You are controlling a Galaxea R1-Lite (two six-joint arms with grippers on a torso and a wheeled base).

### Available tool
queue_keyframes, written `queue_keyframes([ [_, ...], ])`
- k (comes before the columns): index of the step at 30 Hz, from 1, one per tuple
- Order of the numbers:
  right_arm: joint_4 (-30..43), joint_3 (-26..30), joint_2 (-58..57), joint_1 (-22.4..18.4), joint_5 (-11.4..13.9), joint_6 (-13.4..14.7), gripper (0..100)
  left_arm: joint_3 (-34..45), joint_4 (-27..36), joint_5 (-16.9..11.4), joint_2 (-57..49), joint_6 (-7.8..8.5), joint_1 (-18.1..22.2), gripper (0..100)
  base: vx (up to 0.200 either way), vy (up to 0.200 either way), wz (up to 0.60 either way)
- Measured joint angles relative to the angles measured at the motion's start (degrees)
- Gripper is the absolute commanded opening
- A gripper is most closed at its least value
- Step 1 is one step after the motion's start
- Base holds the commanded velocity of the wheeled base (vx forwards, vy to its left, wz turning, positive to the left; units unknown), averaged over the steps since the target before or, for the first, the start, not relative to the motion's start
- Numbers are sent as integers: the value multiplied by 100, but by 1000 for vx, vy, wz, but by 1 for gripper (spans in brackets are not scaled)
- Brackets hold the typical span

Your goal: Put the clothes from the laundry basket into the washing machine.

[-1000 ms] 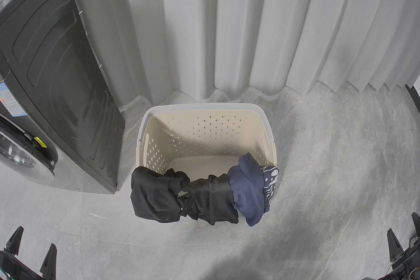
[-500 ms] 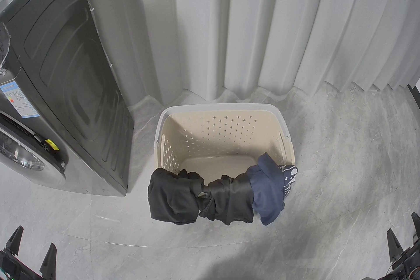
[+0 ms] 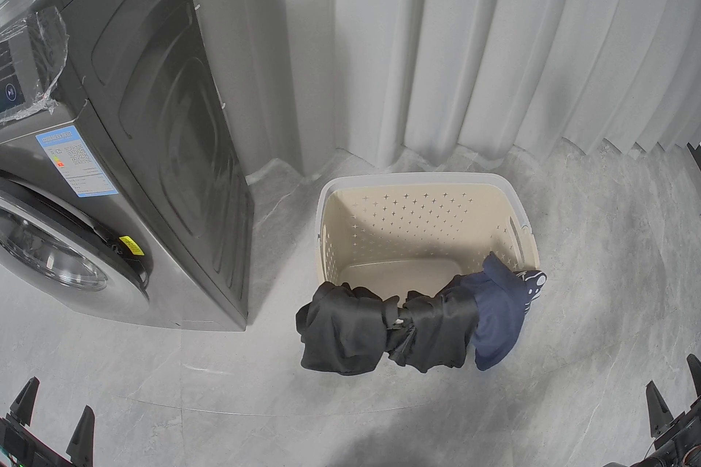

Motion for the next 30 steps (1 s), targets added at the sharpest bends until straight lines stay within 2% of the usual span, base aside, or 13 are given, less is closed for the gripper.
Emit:
queue_keyframes([
  [23,-2,0,0,0,0,0,100,0,2,0,0,6,0,100,0,200,0],
  [30,1,0,0,5,0,0,100,0,-2,0,0,17,0,100,0,0,0],
])
